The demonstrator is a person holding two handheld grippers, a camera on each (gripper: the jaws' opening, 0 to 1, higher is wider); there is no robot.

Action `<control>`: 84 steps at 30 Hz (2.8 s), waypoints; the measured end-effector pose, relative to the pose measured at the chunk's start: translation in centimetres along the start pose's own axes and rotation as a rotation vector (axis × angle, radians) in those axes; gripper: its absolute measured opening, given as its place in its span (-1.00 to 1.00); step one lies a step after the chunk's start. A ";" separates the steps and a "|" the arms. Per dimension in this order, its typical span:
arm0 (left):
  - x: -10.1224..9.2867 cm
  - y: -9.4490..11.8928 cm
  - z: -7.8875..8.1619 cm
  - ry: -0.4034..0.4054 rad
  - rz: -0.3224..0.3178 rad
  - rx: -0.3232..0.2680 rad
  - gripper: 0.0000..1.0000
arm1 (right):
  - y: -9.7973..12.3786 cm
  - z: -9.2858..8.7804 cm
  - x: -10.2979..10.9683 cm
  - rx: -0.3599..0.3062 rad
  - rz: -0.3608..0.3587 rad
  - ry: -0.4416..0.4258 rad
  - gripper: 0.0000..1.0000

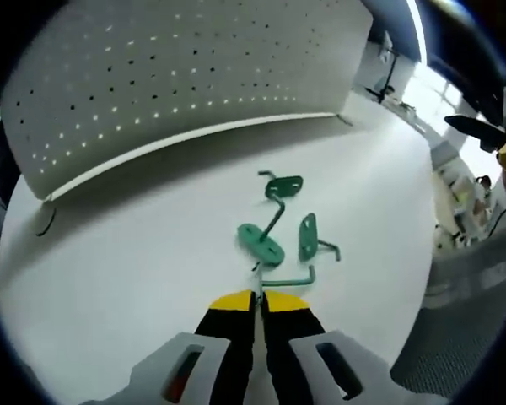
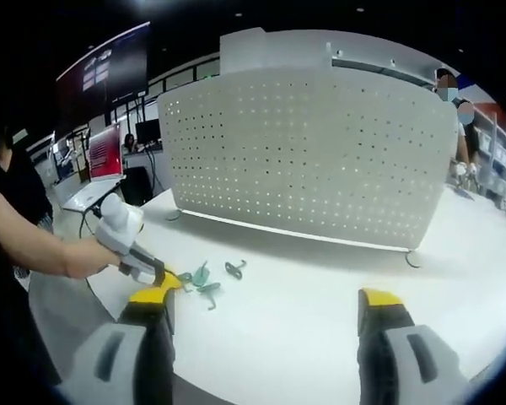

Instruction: Insert the hook assembly into the mounting plate slot until the hook locks in place.

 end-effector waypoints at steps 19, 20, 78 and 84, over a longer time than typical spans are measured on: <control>0.8 4.6 1.9 -0.001 0.009 -0.155 -0.97 | -0.5 0.3 0.4 -0.009 0.037 -0.027 0.70; 0.9 5.0 1.8 0.009 0.024 -0.141 -0.97 | -0.5 0.3 0.4 -0.008 0.040 -0.027 0.69; -3.7 13.4 9.7 0.026 -0.019 -0.533 -0.98 | -5.2 3.1 11.9 0.004 0.607 -0.713 -0.67; -3.9 13.5 9.7 0.013 -0.017 -0.539 -0.98 | -5.2 3.0 11.6 0.000 0.606 -0.722 -0.85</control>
Point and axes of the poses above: the point that each gripper's makers call its tool centre point, and the gripper's own axes: y roughly backward along the fingers, x roughly to its left, z roughly out of its top, the point moved 8 cm from there along y, roughly backward along the fingers, and after that the axes turned 15 degrees about -y, right-handed, at the moved point
